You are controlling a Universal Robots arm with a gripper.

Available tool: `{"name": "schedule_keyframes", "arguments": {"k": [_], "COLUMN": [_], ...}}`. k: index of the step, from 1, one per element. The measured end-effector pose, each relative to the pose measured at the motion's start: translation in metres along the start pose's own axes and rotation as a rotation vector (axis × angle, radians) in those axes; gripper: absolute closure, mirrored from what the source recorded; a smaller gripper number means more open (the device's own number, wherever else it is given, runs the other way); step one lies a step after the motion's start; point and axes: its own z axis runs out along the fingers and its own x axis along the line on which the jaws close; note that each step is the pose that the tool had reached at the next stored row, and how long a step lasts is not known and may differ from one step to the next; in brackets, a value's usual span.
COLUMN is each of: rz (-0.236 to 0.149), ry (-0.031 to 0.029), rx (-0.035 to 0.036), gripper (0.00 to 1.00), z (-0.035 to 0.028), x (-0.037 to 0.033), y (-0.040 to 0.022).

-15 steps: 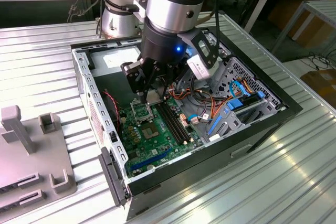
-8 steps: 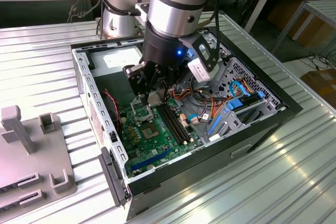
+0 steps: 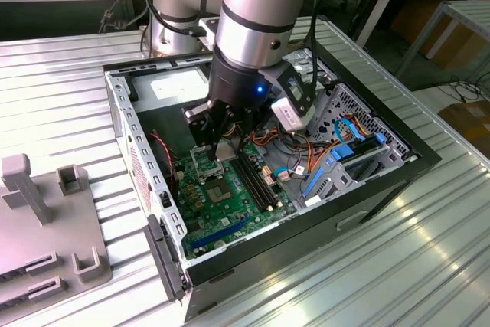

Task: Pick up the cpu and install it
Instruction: 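Place the cpu into insertion slot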

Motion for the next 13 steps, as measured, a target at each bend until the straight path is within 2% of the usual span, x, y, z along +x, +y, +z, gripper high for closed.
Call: {"name": "schedule_keyframes", "arguments": {"k": [5,13], "rz": [0.0,0.0], "ry": [0.0,0.0], "rx": [0.0,0.0], "gripper": [0.53,0.53], "z": [0.0117,0.0285], "x": [-0.0081,-0.0093], "y": [-0.0001,0.0001]}}
